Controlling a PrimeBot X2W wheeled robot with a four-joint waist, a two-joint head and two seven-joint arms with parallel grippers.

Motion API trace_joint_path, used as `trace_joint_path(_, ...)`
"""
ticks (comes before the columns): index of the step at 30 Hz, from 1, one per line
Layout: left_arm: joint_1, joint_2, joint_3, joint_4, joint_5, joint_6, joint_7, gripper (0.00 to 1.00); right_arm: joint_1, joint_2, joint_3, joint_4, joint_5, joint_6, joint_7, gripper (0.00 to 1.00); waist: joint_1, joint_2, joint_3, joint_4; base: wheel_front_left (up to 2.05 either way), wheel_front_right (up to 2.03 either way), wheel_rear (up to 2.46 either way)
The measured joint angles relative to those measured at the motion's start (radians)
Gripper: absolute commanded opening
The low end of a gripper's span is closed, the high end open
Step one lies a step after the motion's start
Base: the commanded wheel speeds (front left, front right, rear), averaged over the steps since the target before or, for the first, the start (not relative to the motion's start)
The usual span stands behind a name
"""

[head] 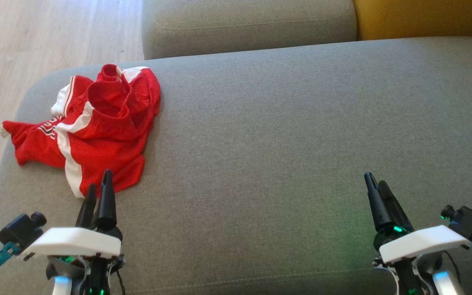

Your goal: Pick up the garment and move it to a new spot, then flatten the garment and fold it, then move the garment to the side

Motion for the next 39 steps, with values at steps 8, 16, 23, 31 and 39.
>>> trace_joint_path(8, 0.002, 0.012, -0.026, -0.011, 0.09, 0.023, -0.019, 1.0, 0.0, 0.0, 0.024, -0.009, -0.109, 0.0, -0.022, 1.0, 0.0, 0.0, -0.007, -0.002, 0.0, 0.0, 0.0)
trace_joint_path(16, 0.006, 0.013, -0.037, -0.012, 0.177, 0.04, -0.046, 1.0, 0.0, 0.0, 0.032, -0.016, -0.21, 0.0, -0.044, 1.0, 0.0, 0.0, -0.015, -0.008, 0.0, 0.0, 0.0)
trace_joint_path(23, 0.006, 0.014, -0.048, -0.015, 0.251, 0.042, -0.063, 1.0, 0.0, -0.001, 0.033, -0.02, -0.297, 0.0, -0.064, 1.0, 0.0, 0.0, -0.015, -0.01, 0.0, 0.0, 0.0)
trace_joint_path(31, 0.008, 0.014, -0.068, -0.015, 0.346, 0.033, -0.085, 1.0, 0.0, -0.001, 0.036, -0.025, -0.401, 0.0, -0.086, 1.0, 0.0, 0.0, -0.017, -0.015, 0.0, 0.0, 0.0)
trace_joint_path(39, 0.009, 0.014, -0.072, -0.005, 0.425, 0.019, -0.11, 1.0, 0.0, -0.001, 0.045, -0.028, -0.488, 0.0, -0.105, 1.0, 0.0, 0.0, -0.017, -0.019, 0.0, 0.0, 0.0)
